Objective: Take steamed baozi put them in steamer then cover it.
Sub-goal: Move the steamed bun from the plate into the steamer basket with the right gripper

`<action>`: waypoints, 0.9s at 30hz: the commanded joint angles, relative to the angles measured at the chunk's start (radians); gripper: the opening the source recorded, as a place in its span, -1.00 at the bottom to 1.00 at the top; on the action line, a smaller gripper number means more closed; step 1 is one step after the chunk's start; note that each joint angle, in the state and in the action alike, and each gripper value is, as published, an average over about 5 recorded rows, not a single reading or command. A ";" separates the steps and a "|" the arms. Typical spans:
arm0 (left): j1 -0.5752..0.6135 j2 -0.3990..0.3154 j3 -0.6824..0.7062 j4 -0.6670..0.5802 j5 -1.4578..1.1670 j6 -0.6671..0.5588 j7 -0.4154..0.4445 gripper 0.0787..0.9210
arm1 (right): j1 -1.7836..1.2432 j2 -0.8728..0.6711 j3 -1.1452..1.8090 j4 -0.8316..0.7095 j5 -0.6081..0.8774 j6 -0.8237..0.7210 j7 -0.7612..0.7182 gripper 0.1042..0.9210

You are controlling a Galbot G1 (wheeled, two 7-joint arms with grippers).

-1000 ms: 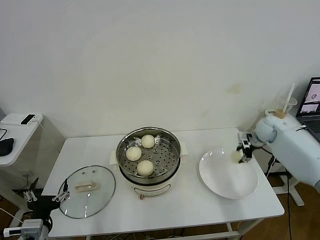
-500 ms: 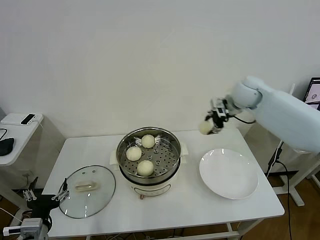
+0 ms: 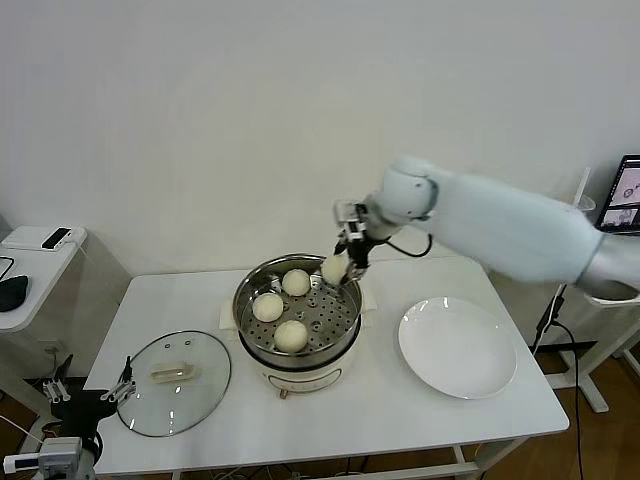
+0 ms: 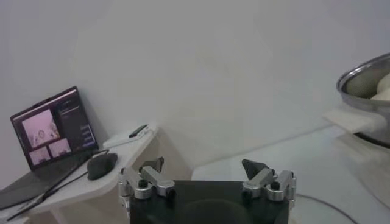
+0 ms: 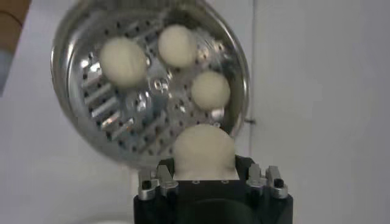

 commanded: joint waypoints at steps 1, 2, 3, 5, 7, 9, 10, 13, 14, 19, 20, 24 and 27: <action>0.002 -0.001 -0.005 -0.001 0.000 -0.001 0.000 0.77 | -0.043 0.139 -0.104 -0.019 0.083 -0.123 0.107 0.26; 0.002 0.000 -0.007 -0.002 0.000 -0.001 0.000 0.77 | -0.049 0.140 -0.107 -0.022 0.080 -0.128 0.111 0.26; 0.003 0.000 -0.009 -0.002 -0.001 -0.001 0.000 0.77 | -0.056 0.140 -0.109 -0.025 0.077 -0.132 0.115 0.26; 0.002 0.001 -0.012 -0.002 -0.001 -0.001 0.000 0.77 | -0.067 0.139 -0.111 -0.029 0.074 -0.139 0.119 0.26; -0.001 0.000 -0.012 -0.002 -0.001 -0.001 0.000 0.77 | -0.076 0.136 -0.111 -0.032 0.068 -0.142 0.124 0.26; -0.002 0.000 -0.012 -0.001 -0.001 -0.002 0.000 0.77 | -0.084 0.134 -0.111 -0.038 0.055 -0.141 0.128 0.26; -0.002 0.000 -0.011 -0.001 -0.001 -0.002 0.000 0.77 | -0.087 0.134 -0.110 -0.044 0.047 -0.139 0.131 0.26; -0.001 0.000 -0.012 -0.001 -0.001 -0.002 0.000 0.77 | -0.097 0.136 -0.106 -0.064 0.029 -0.133 0.137 0.26; -0.001 0.000 -0.012 -0.002 -0.001 -0.003 0.000 0.77 | -0.100 0.136 -0.104 -0.069 0.029 -0.133 0.139 0.26; 0.001 0.002 -0.015 -0.002 -0.003 -0.004 0.000 0.77 | -0.117 0.139 -0.091 -0.082 0.025 -0.134 0.146 0.26; 0.001 0.002 -0.015 -0.002 -0.004 -0.004 0.000 0.77 | -0.120 0.140 -0.088 -0.085 0.022 -0.133 0.147 0.25; 0.002 0.001 -0.016 -0.003 -0.004 -0.004 0.000 0.77 | -0.129 0.143 -0.081 -0.095 0.014 -0.130 0.147 0.26; 0.002 0.001 -0.016 -0.003 -0.004 -0.004 -0.001 0.77 | -0.135 0.142 -0.074 -0.099 0.007 -0.127 0.152 0.26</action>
